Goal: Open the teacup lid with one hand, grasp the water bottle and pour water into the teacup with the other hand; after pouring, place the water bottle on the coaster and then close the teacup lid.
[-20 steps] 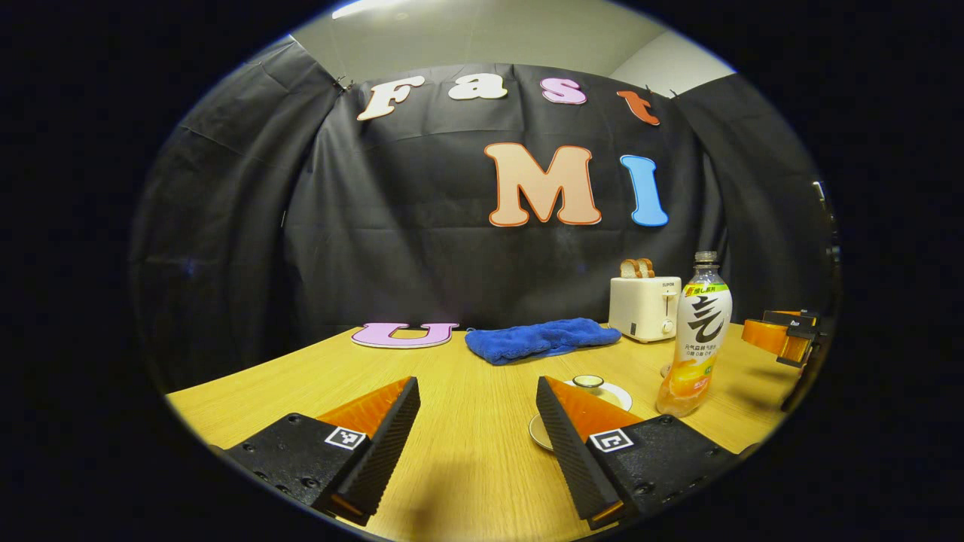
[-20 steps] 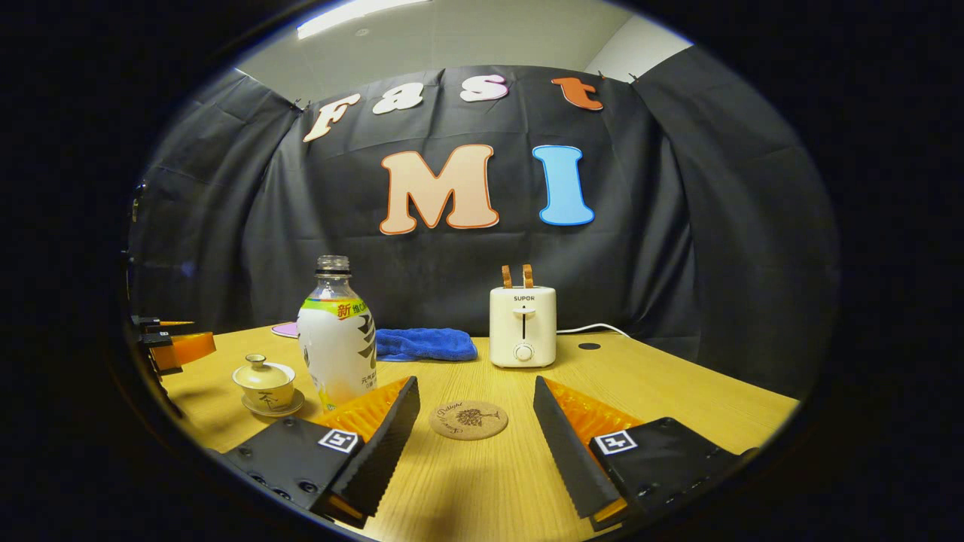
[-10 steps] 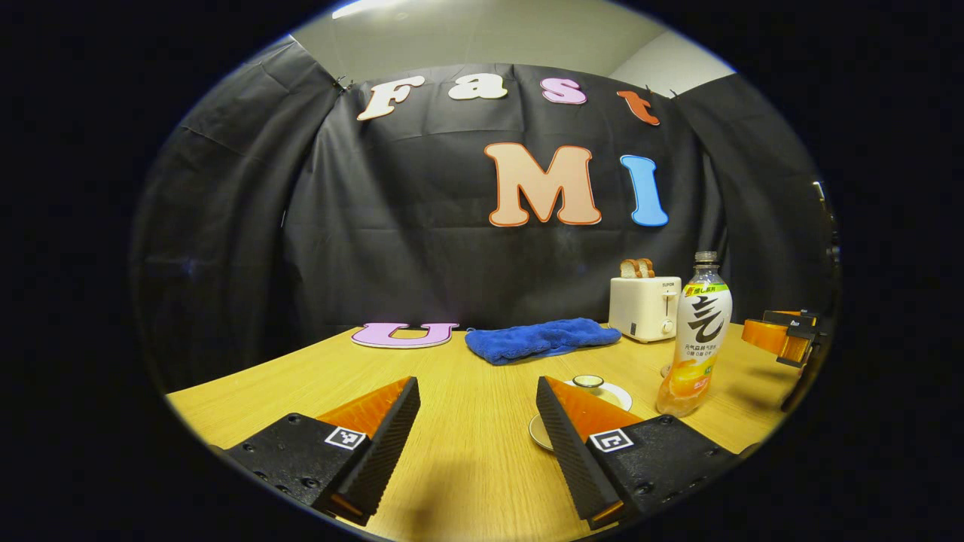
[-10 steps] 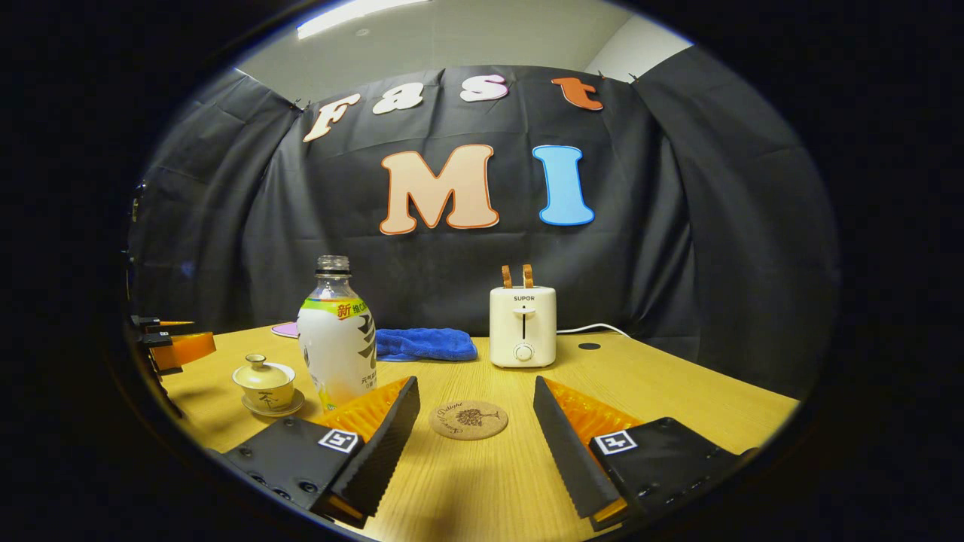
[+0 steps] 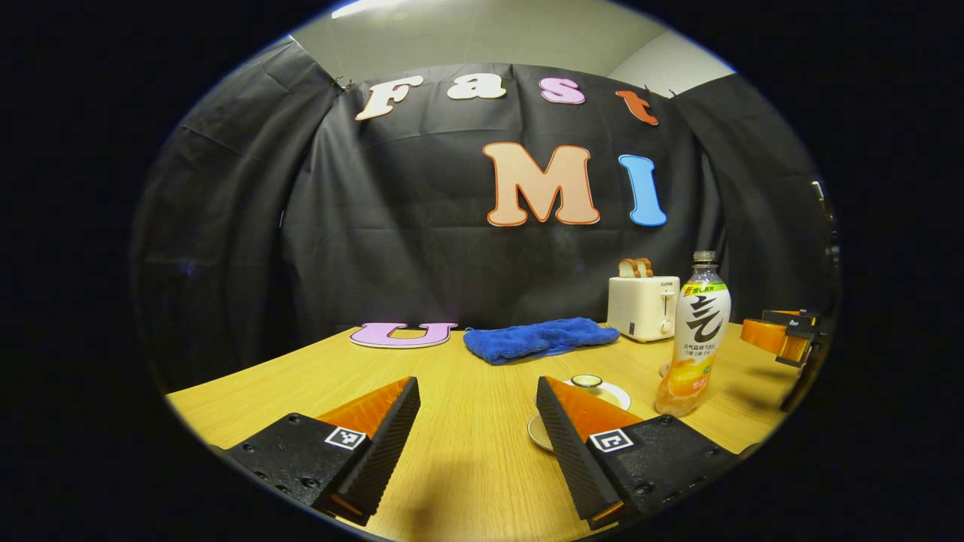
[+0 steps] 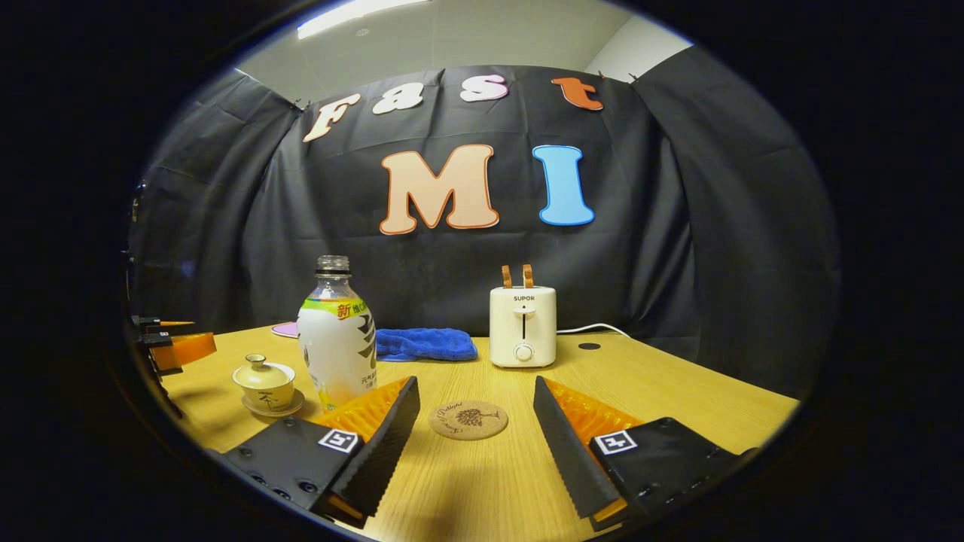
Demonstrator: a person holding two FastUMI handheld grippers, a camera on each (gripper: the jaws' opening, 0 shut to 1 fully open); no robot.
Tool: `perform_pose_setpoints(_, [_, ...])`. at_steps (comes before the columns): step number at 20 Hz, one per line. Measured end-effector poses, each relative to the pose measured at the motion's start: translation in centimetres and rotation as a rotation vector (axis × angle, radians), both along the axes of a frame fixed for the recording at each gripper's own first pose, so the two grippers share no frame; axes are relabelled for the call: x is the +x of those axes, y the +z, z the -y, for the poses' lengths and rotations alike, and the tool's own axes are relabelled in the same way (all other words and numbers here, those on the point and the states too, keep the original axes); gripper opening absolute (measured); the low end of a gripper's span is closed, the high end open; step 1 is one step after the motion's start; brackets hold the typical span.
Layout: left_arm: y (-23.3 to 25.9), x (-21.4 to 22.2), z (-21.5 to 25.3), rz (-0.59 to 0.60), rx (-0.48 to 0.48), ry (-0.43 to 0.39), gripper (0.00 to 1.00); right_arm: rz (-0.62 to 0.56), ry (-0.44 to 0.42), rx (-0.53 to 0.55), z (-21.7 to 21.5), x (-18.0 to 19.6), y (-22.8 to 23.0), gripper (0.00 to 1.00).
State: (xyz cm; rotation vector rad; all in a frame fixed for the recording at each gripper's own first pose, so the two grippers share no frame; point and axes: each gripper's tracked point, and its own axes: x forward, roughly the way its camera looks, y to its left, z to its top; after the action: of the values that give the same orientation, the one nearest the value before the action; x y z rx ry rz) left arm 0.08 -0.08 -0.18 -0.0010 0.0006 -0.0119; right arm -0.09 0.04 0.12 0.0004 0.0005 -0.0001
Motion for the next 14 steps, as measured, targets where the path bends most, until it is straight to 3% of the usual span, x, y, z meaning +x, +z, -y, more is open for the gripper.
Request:
perform_pose_setpoints(1, [0.0,0.0,0.0,0.0,0.0,-0.004,0.92,0.0,0.0,0.0,0.0,0.0,0.0,0.92])
perform_pose_setpoints(3, [0.0,0.1,0.3,0.0,0.002,-0.023,0.92,0.0,0.0,0.0,0.0,0.0,0.0,0.96])
perform_pose_setpoints(14, [-0.1,0.8,4.4,0.003,0.004,-0.214,0.92,0.0,0.0,0.0,0.0,0.0,0.0,0.96])
